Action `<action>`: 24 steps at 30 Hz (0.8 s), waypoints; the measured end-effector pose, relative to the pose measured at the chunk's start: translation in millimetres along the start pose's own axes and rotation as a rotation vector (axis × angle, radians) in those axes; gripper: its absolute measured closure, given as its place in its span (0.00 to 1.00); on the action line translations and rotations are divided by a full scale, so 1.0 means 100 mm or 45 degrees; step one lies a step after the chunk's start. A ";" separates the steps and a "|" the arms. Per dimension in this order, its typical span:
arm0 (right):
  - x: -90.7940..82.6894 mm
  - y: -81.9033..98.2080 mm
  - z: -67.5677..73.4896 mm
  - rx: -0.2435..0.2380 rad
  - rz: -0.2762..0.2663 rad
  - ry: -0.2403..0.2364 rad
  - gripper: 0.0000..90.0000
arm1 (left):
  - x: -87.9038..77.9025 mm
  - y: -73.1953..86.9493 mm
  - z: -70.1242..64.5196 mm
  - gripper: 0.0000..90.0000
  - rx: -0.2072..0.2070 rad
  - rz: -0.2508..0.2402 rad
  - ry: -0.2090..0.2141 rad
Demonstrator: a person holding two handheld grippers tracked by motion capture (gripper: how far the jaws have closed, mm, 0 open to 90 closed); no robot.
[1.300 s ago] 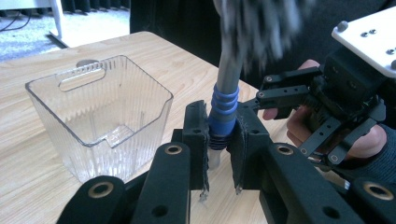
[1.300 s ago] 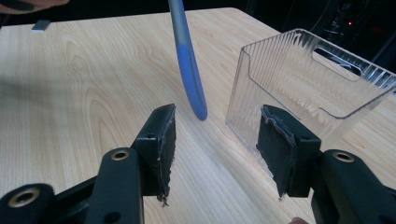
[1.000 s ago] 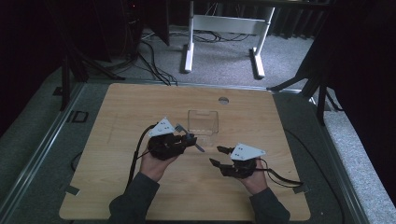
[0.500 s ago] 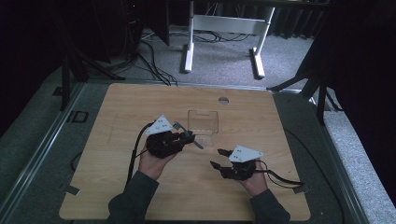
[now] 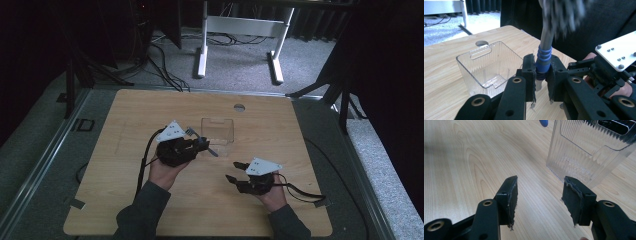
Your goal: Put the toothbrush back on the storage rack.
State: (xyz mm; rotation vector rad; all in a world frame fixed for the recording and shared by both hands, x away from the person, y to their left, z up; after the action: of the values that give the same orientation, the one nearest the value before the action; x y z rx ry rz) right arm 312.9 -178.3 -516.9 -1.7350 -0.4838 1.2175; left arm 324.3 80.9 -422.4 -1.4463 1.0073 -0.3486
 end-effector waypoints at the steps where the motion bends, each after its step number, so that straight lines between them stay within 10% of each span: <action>1: 0.00 0.00 0.00 0.001 0.000 0.000 0.50 | 0.00 -0.01 0.00 0.87 0.001 0.000 0.001; 24: 0.03 0.03 0.03 0.008 0.008 -0.006 0.50 | -0.04 -0.13 0.06 0.87 -0.003 -0.039 -0.030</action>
State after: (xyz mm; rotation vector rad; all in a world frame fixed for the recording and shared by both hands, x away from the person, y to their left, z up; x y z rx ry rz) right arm 311.5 -176.1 -520.8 -1.7301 -0.4773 1.2264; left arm 330.7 85.5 -410.1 -1.4658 0.9679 -0.3522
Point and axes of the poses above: each handheld gripper's, and its own axes: x roughly forward along the jaws, y roughly out of its underside, z roughly to its left, the point moved 2 cm from there along x, roughly forward along the jaws, and after that the axes turned 3 degrees about -y, right-handed, at the moved point
